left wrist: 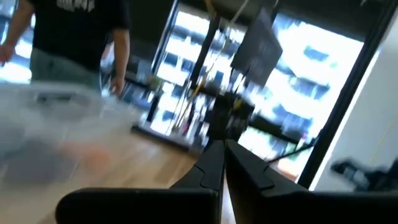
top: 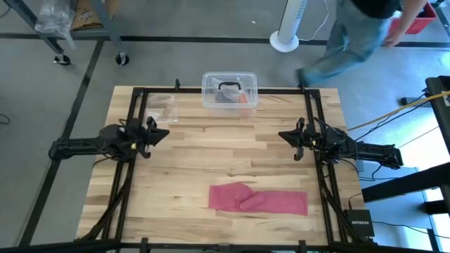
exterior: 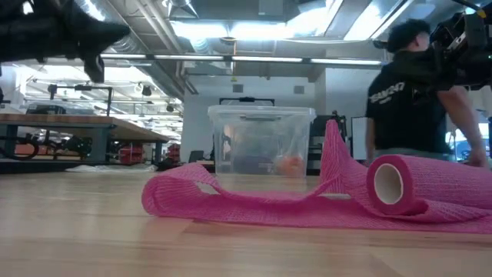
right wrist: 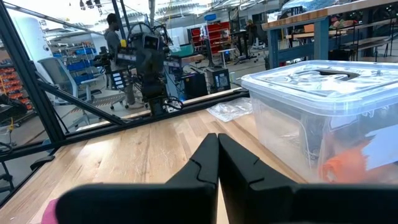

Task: Roll bandage
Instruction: Roll the pink bandage

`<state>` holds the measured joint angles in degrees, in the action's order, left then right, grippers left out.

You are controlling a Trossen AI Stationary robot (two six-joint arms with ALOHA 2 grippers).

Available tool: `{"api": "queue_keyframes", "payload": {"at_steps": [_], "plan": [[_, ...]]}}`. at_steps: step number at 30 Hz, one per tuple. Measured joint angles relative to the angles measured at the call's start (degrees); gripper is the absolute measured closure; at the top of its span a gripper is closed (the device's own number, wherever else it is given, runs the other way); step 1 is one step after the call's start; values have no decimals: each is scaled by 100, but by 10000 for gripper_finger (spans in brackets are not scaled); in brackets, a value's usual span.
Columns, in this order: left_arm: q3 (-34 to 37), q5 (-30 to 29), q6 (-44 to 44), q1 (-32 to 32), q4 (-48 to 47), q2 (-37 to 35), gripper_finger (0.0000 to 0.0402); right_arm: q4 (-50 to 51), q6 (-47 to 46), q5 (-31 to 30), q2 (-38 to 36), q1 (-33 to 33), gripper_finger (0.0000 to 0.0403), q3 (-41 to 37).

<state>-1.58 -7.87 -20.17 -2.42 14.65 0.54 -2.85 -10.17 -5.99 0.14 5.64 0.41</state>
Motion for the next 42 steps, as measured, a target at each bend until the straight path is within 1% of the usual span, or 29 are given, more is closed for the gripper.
{"api": "queue_keyframes", "payload": {"at_steps": [3, 5, 7, 10, 14, 15, 19, 20, 21, 23, 24, 25, 28, 29, 31, 33, 35, 38, 40, 42], "plan": [[-2, 202, -4, 26, 525, 46, 394, -2, -2, -1, 0, -1, 393, 1], [-7, 328, 103, 108, 952, 217, 398, 0, -2, -1, 0, 1, 393, -1], [-13, 401, 197, 250, 1293, 505, 400, -1, -1, -1, 0, 1, 393, 0], [-170, 362, 345, 489, 1723, 1211, 400, -2, -2, 1, 0, 0, 393, 0], [-905, 281, 766, 827, 2080, 2495, 401, -172, -76, 1, -2, -1, 393, 14], [-1144, 279, 943, 918, 2045, 2840, 401, -186, -286, 34, -2, -1, 393, 25], [-2152, 279, 1863, 1259, 1893, 4166, 401, -367, -1617, 404, 0, -1, 393, 51], [-2397, 280, 2114, 1324, 1777, 4453, 401, -440, -1735, 361, 0, -1, 393, 56], [-2620, 279, 2321, 1391, 1631, 4728, 401, -561, -1806, 194, 2, -3, 393, 56], [-2976, 279, 2480, 1517, 1360, 5242, 401, -943, -1847, -65, 40, -4, 393, 56], [-3125, 279, 2493, 1568, 1298, 5473, 401, -1187, -1857, 0, 53, -6, 393, 60], [-3260, 279, 2505, 1602, 1277, 5694, 401, -1485, -1851, 220, 57, -9, 393, 60], [-3595, 281, 2477, 1641, 1234, 6250, 401, -2404, -1727, 1066, 128, -12, 393, 162], [-3694, 279, 2415, 1641, 1235, 6396, 401, -2456, -1707, 1233, 223, -15, 393, 263], [-3842, 277, 2354, 1639, 1230, 6603, 401, -2260, -1577, 1326, 423, -72, 393, 465], [-3942, 279, 2315, 1637, 1110, 6721, 401, -2155, -1062, 1319, 686, -225, 390, 682], [-3971, 279, 2309, 1637, 916, 6762, 401, -2140, -592, 1258, 1023, -438, 379, 888], [-3974, 279, 2231, 1637, 818, 6747, 401, -1651, -183, 1040, 1613, -755, 344, 1320], [-3976, 279, 2061, 1638, 820, 6734, 401, -998, -23, 934, 2081, -982, 315, 1756], [-3976, 279, 1928, 1641, 816, 6734, 401, -199, 16, 965, 2606, -1226, 289, 2214]]}}
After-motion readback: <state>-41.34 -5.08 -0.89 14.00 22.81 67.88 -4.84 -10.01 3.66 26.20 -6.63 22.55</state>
